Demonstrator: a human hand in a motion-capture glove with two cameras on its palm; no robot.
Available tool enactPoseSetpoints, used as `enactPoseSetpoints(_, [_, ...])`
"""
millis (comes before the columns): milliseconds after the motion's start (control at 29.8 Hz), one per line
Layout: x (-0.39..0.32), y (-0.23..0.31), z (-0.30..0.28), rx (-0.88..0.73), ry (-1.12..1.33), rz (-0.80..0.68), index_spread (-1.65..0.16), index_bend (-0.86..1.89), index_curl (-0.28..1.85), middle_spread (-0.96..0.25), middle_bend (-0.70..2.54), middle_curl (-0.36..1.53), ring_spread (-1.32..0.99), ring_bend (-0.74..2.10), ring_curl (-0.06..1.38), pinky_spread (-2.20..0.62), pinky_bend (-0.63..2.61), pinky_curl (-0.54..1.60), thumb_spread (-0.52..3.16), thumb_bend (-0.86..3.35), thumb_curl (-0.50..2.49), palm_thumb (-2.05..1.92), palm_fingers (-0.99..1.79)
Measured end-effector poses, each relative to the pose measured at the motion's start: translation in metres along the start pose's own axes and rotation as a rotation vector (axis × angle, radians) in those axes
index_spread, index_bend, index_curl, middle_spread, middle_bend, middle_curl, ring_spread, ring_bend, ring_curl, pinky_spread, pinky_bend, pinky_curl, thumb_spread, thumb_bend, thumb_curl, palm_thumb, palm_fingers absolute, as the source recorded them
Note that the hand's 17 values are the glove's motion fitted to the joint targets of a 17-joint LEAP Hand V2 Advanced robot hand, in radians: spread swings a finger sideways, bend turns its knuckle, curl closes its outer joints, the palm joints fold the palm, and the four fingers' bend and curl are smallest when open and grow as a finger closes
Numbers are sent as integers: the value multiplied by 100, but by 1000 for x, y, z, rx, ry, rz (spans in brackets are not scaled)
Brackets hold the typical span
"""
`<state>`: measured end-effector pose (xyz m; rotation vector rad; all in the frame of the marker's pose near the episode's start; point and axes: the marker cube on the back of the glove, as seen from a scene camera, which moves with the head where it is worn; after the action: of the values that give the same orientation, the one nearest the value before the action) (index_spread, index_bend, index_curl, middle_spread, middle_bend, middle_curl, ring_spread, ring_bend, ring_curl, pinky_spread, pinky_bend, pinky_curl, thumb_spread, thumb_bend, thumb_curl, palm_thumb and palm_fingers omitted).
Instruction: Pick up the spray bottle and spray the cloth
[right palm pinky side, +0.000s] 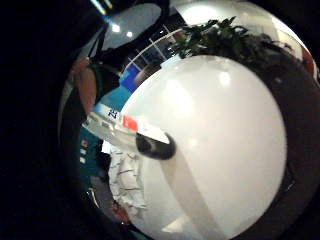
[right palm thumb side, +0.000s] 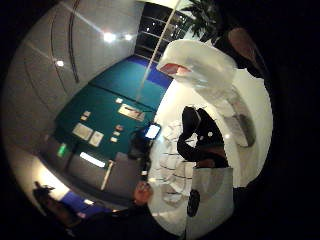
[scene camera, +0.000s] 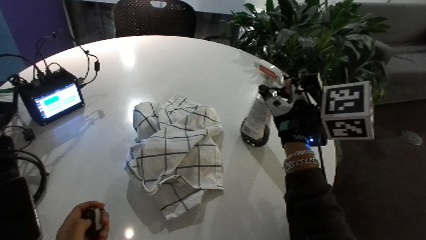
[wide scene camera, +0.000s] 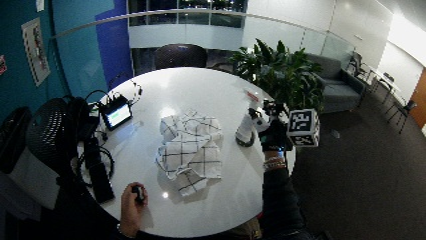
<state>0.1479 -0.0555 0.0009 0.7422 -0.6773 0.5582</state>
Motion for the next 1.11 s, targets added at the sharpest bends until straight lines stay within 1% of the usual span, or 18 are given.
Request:
enactPoseSetpoints(134, [0,-4,15,-28,-94,22,-30,17,30,-11,25,38,-12,36,36,5,15,31,105,12,31,85,100])
enactPoseSetpoints(335, [5,-5,23,-6,-237,48,-31,20,33,-17,31,40,-18,39,36,4,9,27,95,10,35,94,111])
enactPoseSetpoints(436, [10,-10,28,-5,-299,34,-31,22,35,-19,33,41,-21,41,37,2,11,26,90,9,37,96,116])
enactPoseSetpoints(470, [11,-13,30,1,-315,20,-31,18,35,-20,33,42,-21,44,38,-3,19,28,83,5,39,94,124])
enactPoseSetpoints(537, [13,-16,32,22,-337,-14,-30,16,35,-22,38,43,-22,47,40,-8,24,30,77,4,41,95,133])
enactPoseSetpoints(704, [6,-17,31,55,-333,-95,-30,14,35,-23,42,46,-21,55,42,-20,36,34,65,1,47,98,139])
enactPoseSetpoints(906, [-7,-22,33,-8,-350,-139,-29,15,37,-23,47,48,-21,63,45,-27,41,37,57,-1,52,100,138])
enactPoseSetpoints(1107, [-28,-22,18,-43,-261,-201,-29,16,38,-24,50,50,-21,65,46,-30,44,38,52,-2,56,102,135])
